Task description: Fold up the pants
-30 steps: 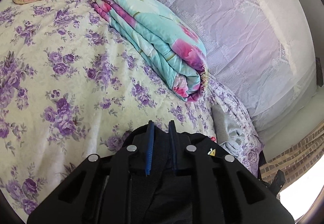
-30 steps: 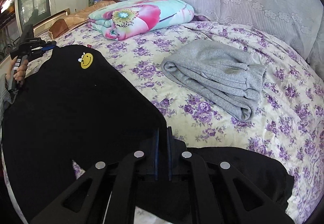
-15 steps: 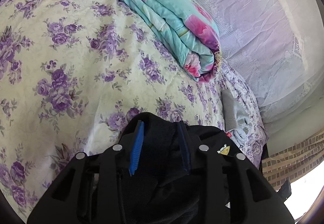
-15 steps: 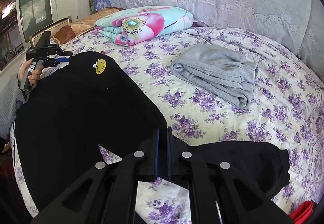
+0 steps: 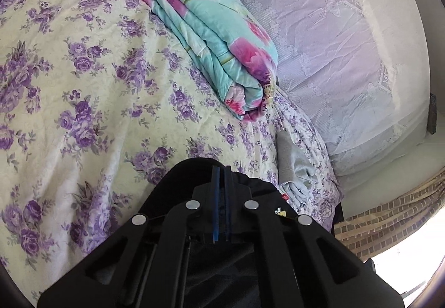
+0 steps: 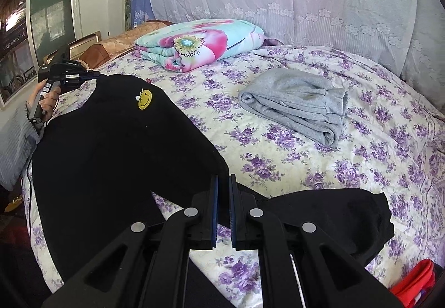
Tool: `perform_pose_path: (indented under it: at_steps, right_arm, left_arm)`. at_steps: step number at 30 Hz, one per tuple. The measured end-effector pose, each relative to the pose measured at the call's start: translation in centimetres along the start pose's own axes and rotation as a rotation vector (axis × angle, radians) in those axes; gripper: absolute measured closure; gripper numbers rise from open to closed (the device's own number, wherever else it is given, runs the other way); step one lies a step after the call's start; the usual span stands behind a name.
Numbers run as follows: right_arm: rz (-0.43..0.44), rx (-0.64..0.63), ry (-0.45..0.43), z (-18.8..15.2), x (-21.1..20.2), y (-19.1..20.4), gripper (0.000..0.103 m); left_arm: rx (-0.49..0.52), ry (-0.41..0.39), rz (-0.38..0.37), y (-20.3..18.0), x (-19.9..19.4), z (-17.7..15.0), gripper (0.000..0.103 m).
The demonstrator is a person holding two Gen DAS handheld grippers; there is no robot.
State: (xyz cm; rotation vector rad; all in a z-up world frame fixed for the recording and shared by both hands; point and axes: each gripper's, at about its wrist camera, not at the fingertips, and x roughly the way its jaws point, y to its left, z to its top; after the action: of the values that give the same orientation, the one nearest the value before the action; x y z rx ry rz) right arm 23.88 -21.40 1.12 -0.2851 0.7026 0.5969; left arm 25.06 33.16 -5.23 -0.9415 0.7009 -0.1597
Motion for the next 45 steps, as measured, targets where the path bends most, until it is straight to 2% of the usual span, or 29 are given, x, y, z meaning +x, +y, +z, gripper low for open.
perform_pose_path:
  at_steps: [7, 12, 15, 21, 23, 24, 25, 26, 29, 31, 33, 35, 41, 42, 45]
  right_arm:
    - [0.025, 0.001, -0.049, -2.1, -3.6, 2.1, 0.096]
    - [0.047, 0.014, -0.062, -5.1, -6.1, 4.2, 0.096]
    - [0.056, 0.017, -0.049, -7.1, -6.8, 5.4, 0.096]
    - [0.074, 0.053, -0.031, -8.3, -6.4, 5.4, 0.096]
    - [0.070, 0.050, -0.035, -8.4, -6.6, 5.4, 0.096]
    - [0.070, 0.053, -0.037, -8.6, -6.8, 5.6, 0.096]
    - [0.071, 0.056, -0.037, -8.6, -6.8, 5.5, 0.096]
    - [0.071, 0.058, -0.036, -8.7, -6.7, 5.6, 0.096]
    - [0.076, 0.063, -0.033, -8.9, -6.6, 5.5, 0.096]
    - [0.083, 0.069, -0.036, -8.9, -6.5, 5.3, 0.096]
    - [0.092, 0.076, -0.036, -8.8, -6.4, 5.0, 0.096]
    - [0.097, 0.080, -0.032, -8.6, -6.2, 4.8, 0.096]
    - [0.110, 0.100, -0.034, -8.3, -5.9, 4.3, 0.096]
    - [0.112, 0.105, -0.032, -8.3, -5.9, 4.2, 0.096]
    - [0.112, 0.112, -0.024, -8.3, -5.6, 4.0, 0.096]
  left_arm:
    - [0.023, -0.022, -0.036, -1.0, -3.7, -1.6, 0.101]
    - [0.028, -0.072, -0.078, -0.6, -8.2, -3.1, 0.103]
    - [0.012, -0.055, -0.060, 0.2, -9.4, -4.1, 0.103]
    - [0.029, 0.099, 0.010, -2.4, -4.9, -5.2, 0.100]
    - [0.041, 0.126, 0.046, -4.0, -2.4, -4.4, 0.087]
    - [0.038, 0.135, 0.065, -4.5, -1.3, -4.1, 0.074]
    - [0.024, 0.147, 0.094, -4.9, 0.1, -3.4, 0.067]
    - [0.018, 0.157, 0.123, -5.2, 1.3, -2.9, 0.066]
    - [0.044, 0.183, 0.229, -5.4, 4.5, -1.4, 0.066]
    - [0.056, 0.166, 0.313, -5.2, 5.5, -0.7, 0.066]
    - [0.082, 0.186, 0.356, -5.2, 6.4, -0.2, 0.066]
    - [0.106, 0.171, 0.393, -5.1, 6.6, 0.3, 0.066]
    - [0.184, 0.273, 0.398, -5.1, 9.1, 0.5, 0.068]
    - [0.201, 0.267, 0.410, -5.2, 9.1, 0.3, 0.078]
    - [0.203, 0.259, 0.365, -4.9, 8.1, 0.2, 0.091]
